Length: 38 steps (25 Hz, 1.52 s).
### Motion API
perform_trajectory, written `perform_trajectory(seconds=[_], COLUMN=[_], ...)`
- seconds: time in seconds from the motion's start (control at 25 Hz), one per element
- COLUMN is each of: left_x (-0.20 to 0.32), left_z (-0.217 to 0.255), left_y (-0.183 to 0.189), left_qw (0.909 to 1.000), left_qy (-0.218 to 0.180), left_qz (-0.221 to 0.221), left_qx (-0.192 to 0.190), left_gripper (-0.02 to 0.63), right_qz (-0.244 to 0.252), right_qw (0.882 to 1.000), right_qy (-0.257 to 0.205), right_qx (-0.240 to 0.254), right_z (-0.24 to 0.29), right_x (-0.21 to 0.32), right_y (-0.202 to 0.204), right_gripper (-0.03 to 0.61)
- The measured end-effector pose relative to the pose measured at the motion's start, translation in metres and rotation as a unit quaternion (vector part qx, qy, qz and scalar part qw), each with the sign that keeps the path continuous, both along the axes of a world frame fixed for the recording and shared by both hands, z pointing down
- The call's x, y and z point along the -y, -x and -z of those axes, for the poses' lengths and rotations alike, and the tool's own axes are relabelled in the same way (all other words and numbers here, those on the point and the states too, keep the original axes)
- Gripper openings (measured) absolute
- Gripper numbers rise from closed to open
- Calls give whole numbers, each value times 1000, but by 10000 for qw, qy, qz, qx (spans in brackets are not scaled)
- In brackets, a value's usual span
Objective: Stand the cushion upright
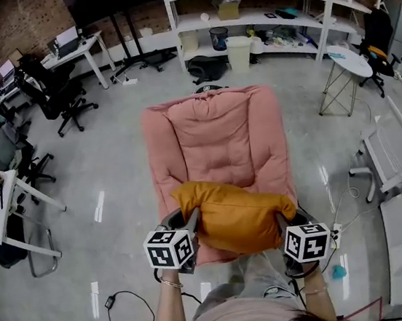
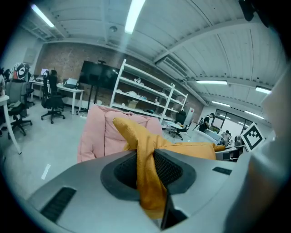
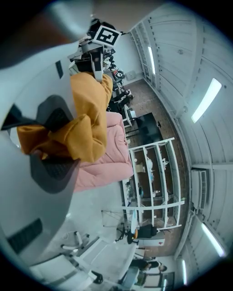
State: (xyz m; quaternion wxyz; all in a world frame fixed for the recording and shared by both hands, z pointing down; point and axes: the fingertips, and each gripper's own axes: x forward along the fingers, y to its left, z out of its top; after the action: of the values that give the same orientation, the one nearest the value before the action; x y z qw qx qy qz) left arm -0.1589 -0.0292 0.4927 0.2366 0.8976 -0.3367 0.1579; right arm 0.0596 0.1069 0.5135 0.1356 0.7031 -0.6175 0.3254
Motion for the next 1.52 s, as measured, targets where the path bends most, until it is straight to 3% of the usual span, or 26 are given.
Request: perform_trajectory(seconds=[0.48, 1.52], left_x=[42, 157], left_z=[10, 17], left_y=[11, -31], left_qw=[9976, 9890], left_qy=[34, 52], left_qz=[593, 1440], left_qx=[-354, -320], left_gripper=[92, 92], right_qz=[289, 814], right_qw=[9989, 9965], right_qy=[-256, -208], right_qx=[-274, 37], right_z=[21, 17], right_x=[74, 223], right_y=[-10, -71], right_gripper=[129, 121])
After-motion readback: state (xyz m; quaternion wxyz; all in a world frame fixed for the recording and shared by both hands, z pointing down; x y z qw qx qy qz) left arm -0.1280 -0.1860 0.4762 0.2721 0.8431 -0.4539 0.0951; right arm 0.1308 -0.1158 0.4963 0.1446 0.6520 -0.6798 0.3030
